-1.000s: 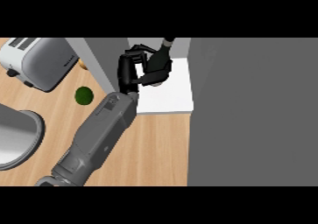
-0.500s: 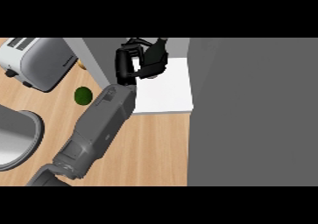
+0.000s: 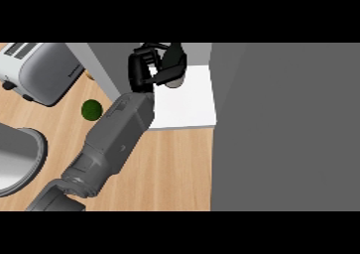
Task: Pick up the wine, place it into the cabinet and close the cabinet
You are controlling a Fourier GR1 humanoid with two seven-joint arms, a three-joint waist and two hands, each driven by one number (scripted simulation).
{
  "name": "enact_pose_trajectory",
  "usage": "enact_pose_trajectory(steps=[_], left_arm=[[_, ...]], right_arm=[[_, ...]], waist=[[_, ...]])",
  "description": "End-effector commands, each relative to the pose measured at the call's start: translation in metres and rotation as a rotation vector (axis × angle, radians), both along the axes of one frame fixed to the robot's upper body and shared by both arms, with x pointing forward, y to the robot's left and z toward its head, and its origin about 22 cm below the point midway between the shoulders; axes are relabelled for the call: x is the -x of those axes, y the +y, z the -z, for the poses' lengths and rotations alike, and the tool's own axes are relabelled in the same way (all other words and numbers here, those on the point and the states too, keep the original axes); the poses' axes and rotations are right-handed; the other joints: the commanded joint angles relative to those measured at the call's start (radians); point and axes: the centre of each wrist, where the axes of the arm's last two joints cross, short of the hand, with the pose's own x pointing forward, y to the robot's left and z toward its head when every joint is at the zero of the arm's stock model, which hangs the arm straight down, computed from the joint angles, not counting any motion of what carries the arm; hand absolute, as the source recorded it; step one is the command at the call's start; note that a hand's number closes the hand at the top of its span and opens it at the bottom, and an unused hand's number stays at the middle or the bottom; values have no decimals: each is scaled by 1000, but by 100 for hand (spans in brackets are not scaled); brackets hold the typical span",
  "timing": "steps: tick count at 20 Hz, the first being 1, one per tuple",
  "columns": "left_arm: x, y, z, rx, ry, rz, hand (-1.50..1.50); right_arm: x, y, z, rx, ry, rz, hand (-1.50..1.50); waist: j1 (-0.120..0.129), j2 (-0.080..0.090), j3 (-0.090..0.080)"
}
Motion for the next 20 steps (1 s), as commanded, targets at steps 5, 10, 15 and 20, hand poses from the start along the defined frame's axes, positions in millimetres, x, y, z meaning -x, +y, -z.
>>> enact_pose_trajectory(steps=[5,10,15,20], left_arm=[[2,6,13,39,26,-37,150],[-4,17,10,13,0,-45,150],[3,10,23,-36,32,-57,-150],[1,23,23,-87,71,-66,-150]], right_arm=[[14,16,-21,-11,-49,-15,-150],[10,2,-13,-7,-56,-14,-150],[5,-2,-11,1,-62,-9,-150],[12,4,-17,-4,-56,-11,-150]], waist=[[-10,7,-3],[-12,13,-2],[-16,14,-1],[-11,12,-2]])
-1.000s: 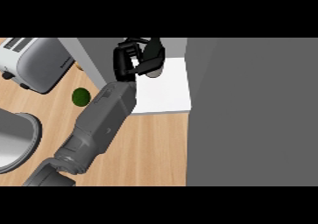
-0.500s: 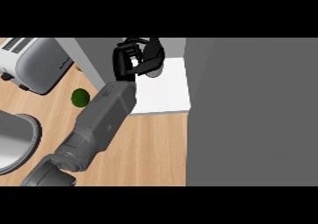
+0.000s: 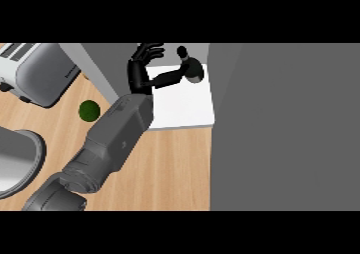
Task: Pick up the wine, place it into the cabinet and close the cabinet
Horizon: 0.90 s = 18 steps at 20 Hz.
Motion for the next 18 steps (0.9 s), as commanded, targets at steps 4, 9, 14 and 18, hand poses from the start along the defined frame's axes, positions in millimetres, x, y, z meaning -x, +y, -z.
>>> enact_pose_trajectory(steps=[4,9,14,18], left_arm=[[8,24,23,-62,51,-42,-150],[10,10,24,-105,46,-65,-150],[6,25,21,-65,21,-74,-150],[22,32,48,-71,20,-70,-150]], right_arm=[[8,2,-4,-19,-25,-16,-150],[6,4,-11,-16,-40,-31,-150],[12,1,-2,-11,-30,-21,-150],[17,5,-7,5,-29,-39,-150]], waist=[[-2,13,-5],[-12,13,-5],[-4,11,-5],[-3,11,-6]])
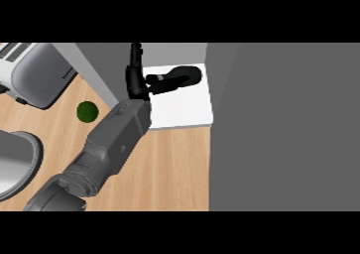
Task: Pick up the wine, place it into the cabinet and close the cabinet
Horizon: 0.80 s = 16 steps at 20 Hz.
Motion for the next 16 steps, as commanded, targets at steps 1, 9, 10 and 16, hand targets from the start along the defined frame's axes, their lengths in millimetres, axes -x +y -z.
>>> enact_pose_trajectory(steps=[1,9,10,16], left_arm=[[13,19,27,-3,28,-10,-150],[18,18,34,19,-20,56,-150],[7,17,18,32,-6,53,-150],[14,13,27,53,-18,125,-150]], right_arm=[[17,-3,-8,-17,-20,-6,-150],[16,9,-6,-17,-19,-2,-150],[17,6,-2,-23,-30,-19,-150],[11,6,-2,-38,-13,7,-150]], waist=[[11,4,-6],[22,1,-6],[4,7,-6],[28,-3,-5]])
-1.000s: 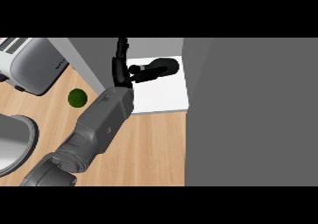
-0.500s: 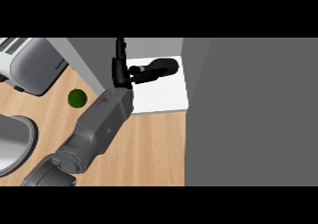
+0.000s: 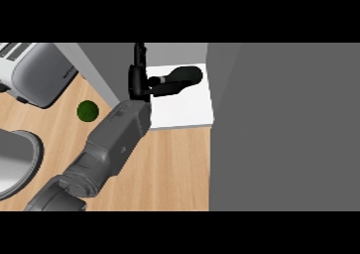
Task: Pick up the wine, place it into the cabinet and close the cabinet
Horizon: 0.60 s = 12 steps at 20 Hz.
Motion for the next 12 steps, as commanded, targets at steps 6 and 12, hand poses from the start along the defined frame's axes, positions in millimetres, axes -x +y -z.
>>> enact_pose_trajectory(steps=[6,12], left_arm=[[15,15,29,74,39,-3,-150],[22,17,37,155,42,24,-150]], right_arm=[[17,10,-12,6,-16,-30,-150],[8,-5,-6,-10,-3,-18,-150]], waist=[[9,-6,-3],[11,-11,-2]])
